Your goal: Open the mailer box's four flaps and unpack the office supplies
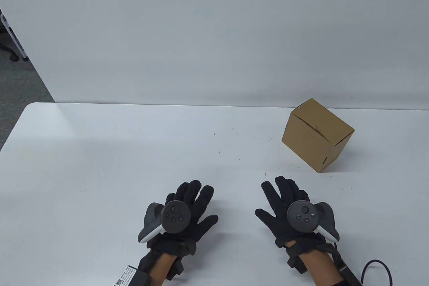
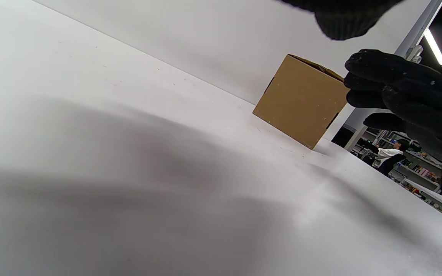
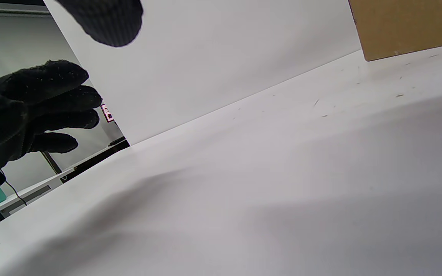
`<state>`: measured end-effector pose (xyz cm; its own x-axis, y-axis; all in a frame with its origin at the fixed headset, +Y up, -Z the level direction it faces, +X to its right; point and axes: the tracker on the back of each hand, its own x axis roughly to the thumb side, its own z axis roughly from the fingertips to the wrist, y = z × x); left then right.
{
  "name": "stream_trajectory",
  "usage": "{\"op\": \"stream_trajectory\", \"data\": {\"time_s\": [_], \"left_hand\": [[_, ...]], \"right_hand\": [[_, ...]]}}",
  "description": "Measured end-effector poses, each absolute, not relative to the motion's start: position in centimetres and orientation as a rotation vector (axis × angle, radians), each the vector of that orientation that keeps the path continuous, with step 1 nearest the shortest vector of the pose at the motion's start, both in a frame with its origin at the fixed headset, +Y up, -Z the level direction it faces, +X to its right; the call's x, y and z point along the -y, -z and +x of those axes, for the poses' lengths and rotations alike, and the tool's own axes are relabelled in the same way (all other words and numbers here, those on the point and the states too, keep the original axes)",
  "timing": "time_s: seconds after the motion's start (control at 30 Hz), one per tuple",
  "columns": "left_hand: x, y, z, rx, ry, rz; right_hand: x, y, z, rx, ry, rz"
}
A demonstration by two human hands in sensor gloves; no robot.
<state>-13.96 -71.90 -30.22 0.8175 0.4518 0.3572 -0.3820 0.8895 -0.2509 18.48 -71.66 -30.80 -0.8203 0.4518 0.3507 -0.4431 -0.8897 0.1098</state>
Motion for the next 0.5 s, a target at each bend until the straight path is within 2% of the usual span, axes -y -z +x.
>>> {"op": "stream_trajectory", "data": {"time_s": [0.2, 0.5], "left_hand": [[71.8, 30.2, -14.1, 0.422, -0.451, -0.164], [71.7, 30.1, -14.1, 0.427, -0.46, -0.167]], "right_hand": [[71.3, 32.0, 20.2, 0.034, -2.626, 0.44], [68.1, 35.9, 25.3, 0.209, -2.65, 0.208]]}}
